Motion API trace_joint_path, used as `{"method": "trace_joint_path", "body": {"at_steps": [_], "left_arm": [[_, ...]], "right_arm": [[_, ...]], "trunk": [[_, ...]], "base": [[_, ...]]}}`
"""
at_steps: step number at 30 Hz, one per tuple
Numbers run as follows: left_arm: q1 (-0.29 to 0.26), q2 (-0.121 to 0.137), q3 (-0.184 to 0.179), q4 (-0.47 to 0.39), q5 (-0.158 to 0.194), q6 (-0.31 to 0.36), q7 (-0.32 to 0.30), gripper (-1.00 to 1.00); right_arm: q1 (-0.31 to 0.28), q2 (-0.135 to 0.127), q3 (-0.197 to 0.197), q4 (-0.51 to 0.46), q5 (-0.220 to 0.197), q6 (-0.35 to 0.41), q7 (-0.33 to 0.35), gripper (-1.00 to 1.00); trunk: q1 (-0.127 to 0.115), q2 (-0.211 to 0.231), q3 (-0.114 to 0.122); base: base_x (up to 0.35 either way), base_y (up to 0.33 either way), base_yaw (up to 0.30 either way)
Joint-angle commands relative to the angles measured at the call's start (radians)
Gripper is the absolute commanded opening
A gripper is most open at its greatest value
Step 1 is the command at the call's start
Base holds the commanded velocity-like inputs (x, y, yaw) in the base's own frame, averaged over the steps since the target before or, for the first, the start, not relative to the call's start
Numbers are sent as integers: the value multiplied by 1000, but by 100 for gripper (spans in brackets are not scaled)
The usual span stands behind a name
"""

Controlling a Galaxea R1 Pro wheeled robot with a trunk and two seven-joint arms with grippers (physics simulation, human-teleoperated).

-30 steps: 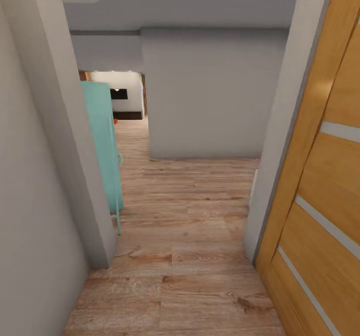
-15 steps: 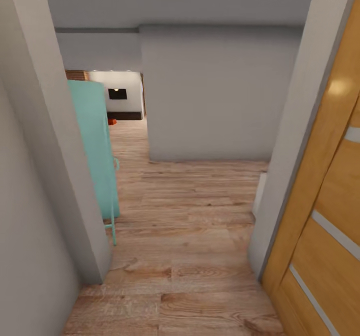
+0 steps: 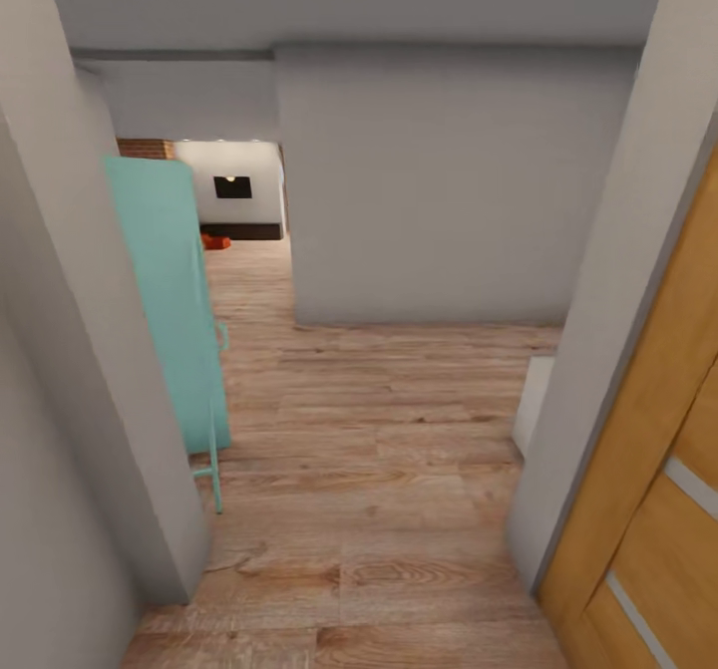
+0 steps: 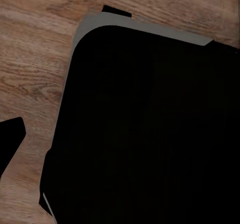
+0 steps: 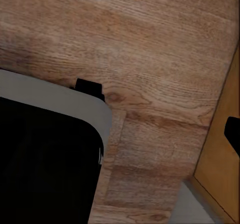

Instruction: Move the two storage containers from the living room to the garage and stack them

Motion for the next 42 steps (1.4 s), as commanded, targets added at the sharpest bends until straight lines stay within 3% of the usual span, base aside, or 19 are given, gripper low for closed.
{"method": "trace_joint_path", "body": {"at_steps": [1, 26, 42], "left_arm": [[0, 0, 0, 0, 4, -2, 0, 100], [0, 0, -1, 0, 4, -7, 0, 100], [0, 0, 0, 0, 4, -10, 0, 100]], "right_arm": [[-1, 1, 1, 3, 10, -4, -5, 100], [-1, 9, -2, 3, 6, 0, -5, 100], [-2, 6, -2, 3, 5, -2, -5, 100]], "trunk": [[1, 0, -1], [1, 0, -1], [1, 0, -1]], "base": [[326, 0, 0], [326, 0, -30], [326, 0, 51]]}}
